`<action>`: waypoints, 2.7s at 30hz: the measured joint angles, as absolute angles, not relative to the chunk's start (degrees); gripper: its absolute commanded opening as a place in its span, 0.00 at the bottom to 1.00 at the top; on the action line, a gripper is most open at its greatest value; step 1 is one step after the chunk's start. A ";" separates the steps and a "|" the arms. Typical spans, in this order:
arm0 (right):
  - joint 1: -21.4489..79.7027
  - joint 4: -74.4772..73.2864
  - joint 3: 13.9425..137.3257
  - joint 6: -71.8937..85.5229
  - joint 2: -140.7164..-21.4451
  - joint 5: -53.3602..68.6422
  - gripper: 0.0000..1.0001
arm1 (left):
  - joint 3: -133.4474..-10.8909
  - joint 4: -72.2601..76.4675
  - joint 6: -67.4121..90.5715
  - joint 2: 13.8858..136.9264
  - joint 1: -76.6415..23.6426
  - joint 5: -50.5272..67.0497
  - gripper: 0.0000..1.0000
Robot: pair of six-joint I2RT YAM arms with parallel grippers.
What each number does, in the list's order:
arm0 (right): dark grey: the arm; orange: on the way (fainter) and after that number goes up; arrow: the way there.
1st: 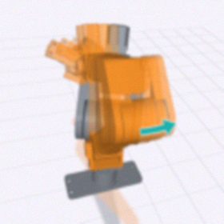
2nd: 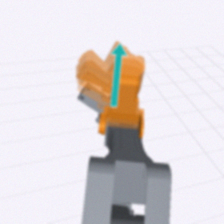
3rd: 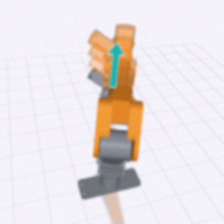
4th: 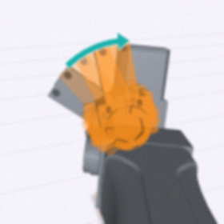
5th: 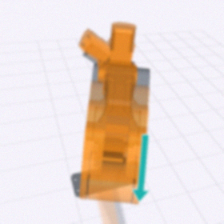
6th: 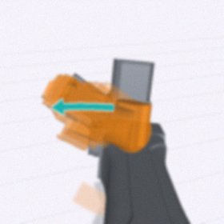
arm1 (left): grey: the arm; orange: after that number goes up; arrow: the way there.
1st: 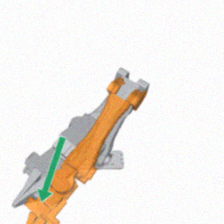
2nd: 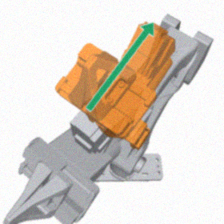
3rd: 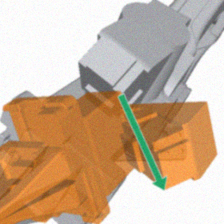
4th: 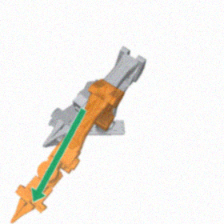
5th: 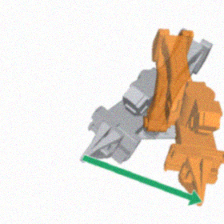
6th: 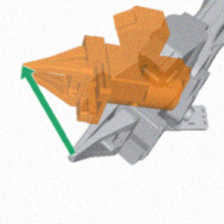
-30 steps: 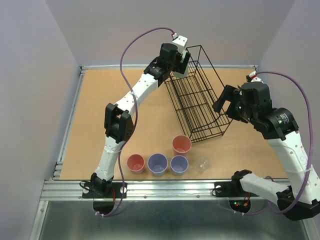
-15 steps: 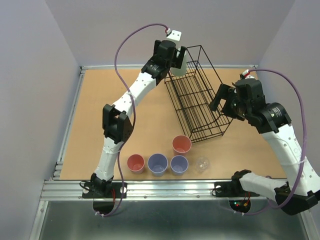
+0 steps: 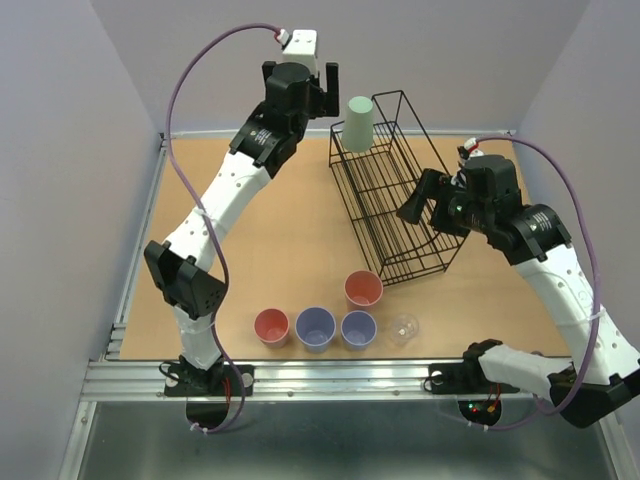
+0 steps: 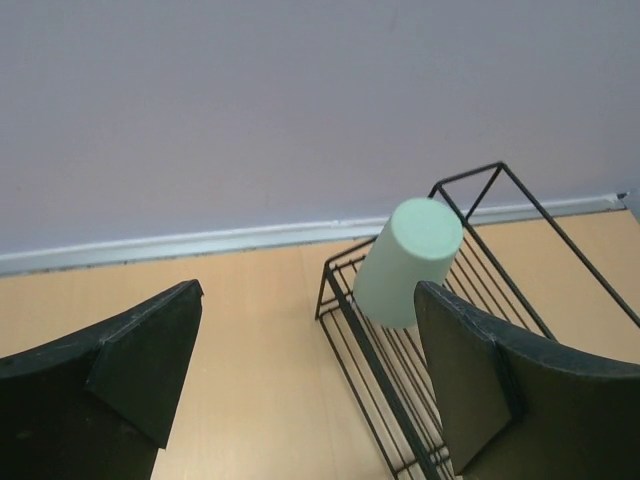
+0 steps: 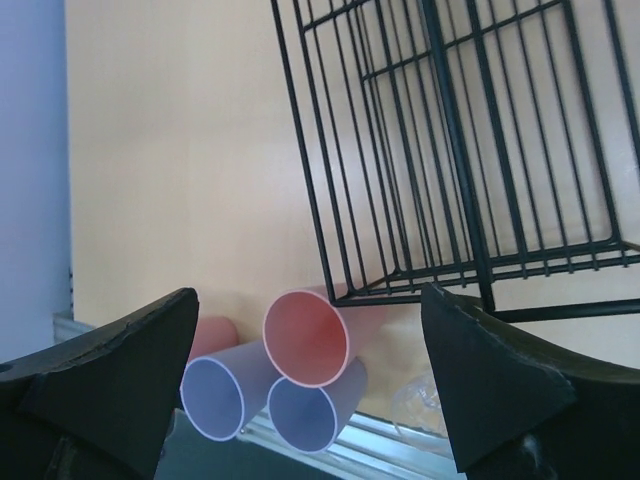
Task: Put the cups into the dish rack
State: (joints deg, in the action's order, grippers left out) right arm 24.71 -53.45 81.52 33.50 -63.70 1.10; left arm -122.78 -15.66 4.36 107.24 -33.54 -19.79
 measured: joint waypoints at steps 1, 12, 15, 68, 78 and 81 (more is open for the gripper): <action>24.80 -53.21 80.53 33.78 -63.40 2.20 0.92 | -120.36 -15.20 5.10 105.25 -33.54 -19.77 0.99; 46.04 -57.69 76.20 46.00 -63.07 -5.04 0.90 | -98.48 -16.27 10.61 95.33 -33.54 -17.58 0.99; 57.25 -61.54 81.38 51.55 -68.42 -12.16 0.93 | -94.37 -15.42 11.07 93.86 -33.54 -16.16 0.99; 56.97 -49.34 58.13 66.08 -70.22 -28.38 0.54 | -65.98 -16.60 27.44 56.64 -35.81 1.41 0.84; 56.97 -46.24 54.13 65.63 -70.87 -24.01 0.33 | -65.19 -17.72 27.38 55.66 -35.92 0.99 0.84; 56.97 -45.71 53.47 65.49 -70.85 -23.11 0.14 | -64.95 -17.89 27.33 55.83 -35.92 0.99 0.84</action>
